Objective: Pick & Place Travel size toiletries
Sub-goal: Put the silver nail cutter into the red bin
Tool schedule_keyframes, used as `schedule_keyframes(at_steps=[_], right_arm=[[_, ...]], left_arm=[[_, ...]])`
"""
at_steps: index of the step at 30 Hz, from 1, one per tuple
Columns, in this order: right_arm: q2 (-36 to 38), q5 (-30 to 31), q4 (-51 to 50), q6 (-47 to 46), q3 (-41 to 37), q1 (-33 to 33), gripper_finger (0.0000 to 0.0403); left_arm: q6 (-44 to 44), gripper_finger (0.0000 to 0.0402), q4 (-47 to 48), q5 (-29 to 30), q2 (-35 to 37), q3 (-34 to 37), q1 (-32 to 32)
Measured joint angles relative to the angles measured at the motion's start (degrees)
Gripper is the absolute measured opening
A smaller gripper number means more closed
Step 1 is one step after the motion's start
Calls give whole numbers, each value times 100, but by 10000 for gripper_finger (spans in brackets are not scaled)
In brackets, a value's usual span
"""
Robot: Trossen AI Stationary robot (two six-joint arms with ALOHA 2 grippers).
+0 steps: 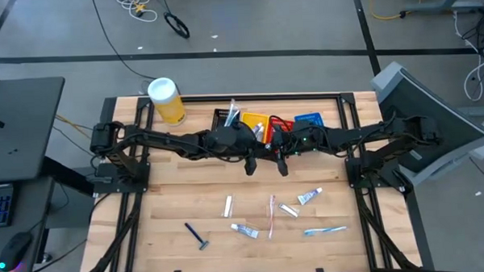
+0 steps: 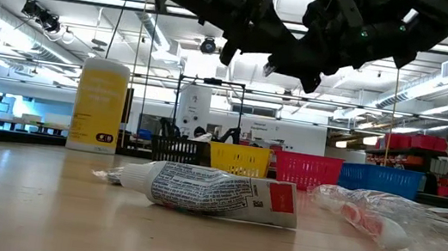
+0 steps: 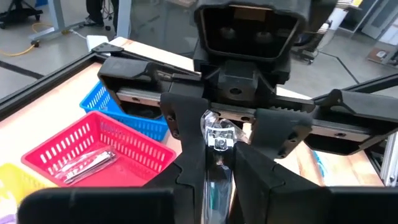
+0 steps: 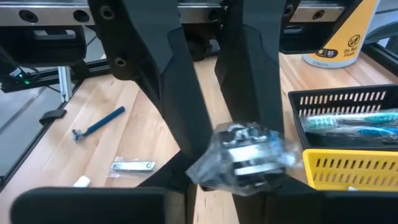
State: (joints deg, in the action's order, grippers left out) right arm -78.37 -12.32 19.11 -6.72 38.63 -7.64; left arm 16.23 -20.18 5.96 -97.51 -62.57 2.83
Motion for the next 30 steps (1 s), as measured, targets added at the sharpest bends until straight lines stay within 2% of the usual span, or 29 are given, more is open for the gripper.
schedule_keyframes(at_steps=[14,19,25,30], right_arm=[[0,71,-118,-114,9,4,65],[2,696,-663,-297,15,4,64],[19,1473,-1614,-483,15,2,63],[314,2535,-2400,-486,14,-98,63]], left_arm=[[113,94,15,-95,-8,0,4],[65,116,96,206,-11,-1,4],[27,146,542,864,-11,-2,6],[26,161,734,1014,-11,-2,7]])
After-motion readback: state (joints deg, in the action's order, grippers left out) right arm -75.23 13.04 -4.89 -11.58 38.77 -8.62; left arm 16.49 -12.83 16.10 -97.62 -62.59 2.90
